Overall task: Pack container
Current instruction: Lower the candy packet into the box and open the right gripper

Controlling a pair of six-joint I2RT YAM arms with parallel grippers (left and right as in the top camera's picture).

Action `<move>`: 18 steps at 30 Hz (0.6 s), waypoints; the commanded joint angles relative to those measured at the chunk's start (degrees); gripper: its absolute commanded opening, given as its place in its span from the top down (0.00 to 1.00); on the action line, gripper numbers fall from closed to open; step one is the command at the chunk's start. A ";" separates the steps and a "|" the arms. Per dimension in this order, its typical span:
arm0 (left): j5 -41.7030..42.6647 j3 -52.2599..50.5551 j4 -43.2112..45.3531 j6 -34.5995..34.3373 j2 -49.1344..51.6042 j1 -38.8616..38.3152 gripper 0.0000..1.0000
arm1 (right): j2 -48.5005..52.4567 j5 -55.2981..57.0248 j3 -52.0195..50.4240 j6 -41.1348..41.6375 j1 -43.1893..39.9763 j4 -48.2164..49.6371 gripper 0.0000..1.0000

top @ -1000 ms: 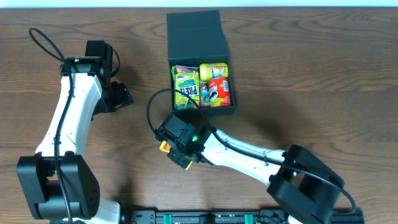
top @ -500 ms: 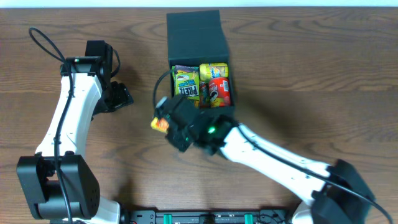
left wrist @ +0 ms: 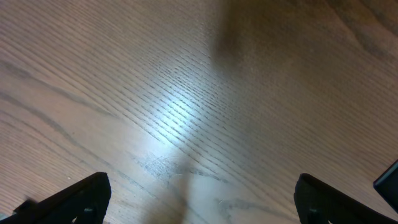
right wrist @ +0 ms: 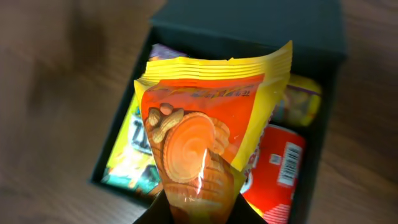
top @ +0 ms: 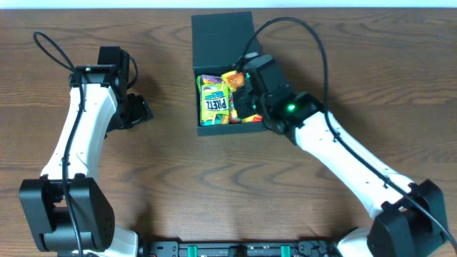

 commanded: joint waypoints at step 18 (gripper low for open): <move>0.00 -0.24 -0.11 -0.24 0.24 0.17 0.05 | 13.09 -0.66 1.40 9.03 -0.11 5.62 0.85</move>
